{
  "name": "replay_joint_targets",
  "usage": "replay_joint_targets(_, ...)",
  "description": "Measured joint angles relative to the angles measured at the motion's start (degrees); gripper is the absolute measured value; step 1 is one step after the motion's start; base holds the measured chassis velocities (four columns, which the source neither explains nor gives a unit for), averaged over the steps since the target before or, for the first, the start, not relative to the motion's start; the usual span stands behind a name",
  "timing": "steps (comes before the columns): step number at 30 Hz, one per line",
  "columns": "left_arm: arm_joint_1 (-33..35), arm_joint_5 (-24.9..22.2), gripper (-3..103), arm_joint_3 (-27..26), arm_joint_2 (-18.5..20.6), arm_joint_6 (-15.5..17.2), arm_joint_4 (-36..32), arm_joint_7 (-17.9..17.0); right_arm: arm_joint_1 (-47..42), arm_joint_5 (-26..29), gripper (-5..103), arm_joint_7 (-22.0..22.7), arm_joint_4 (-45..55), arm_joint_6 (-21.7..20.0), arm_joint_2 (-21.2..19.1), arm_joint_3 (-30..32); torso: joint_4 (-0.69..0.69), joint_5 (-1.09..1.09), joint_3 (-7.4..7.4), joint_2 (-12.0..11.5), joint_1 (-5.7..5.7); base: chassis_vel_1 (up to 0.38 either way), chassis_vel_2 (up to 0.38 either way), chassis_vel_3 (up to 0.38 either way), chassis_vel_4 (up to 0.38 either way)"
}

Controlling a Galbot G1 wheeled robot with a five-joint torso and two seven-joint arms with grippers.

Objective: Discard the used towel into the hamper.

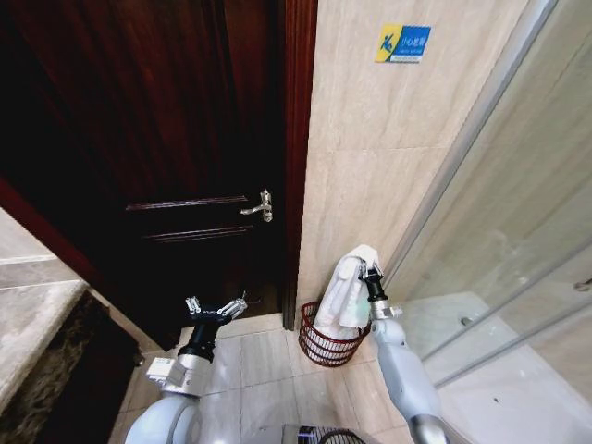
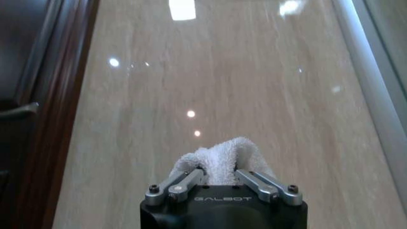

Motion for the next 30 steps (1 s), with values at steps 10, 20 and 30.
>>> replay_joint_targets(10,0.0,0.0,100,0.0,0.0,0.0,0.0,0.0,1.6,0.4,9,-0.3,-5.2,0.0,0.6,0.1,0.00,0.00,0.00,0.0,0.00,0.000,0.000,0.000,0.000)
replay_joint_targets(20,0.0,0.0,100,0.0,0.0,0.0,0.0,0.0,0.7,0.5,9,-0.7,-10.1,-0.1,0.9,2.6,-0.02,0.00,0.00,0.0,0.00,0.000,0.000,0.000,0.000)
replay_joint_targets(30,0.0,0.0,100,0.0,0.0,0.0,0.0,0.0,4.6,0.6,9,-1.9,-19.5,-0.1,2.2,3.4,0.00,0.00,0.00,0.0,0.00,0.000,0.000,0.000,0.000)
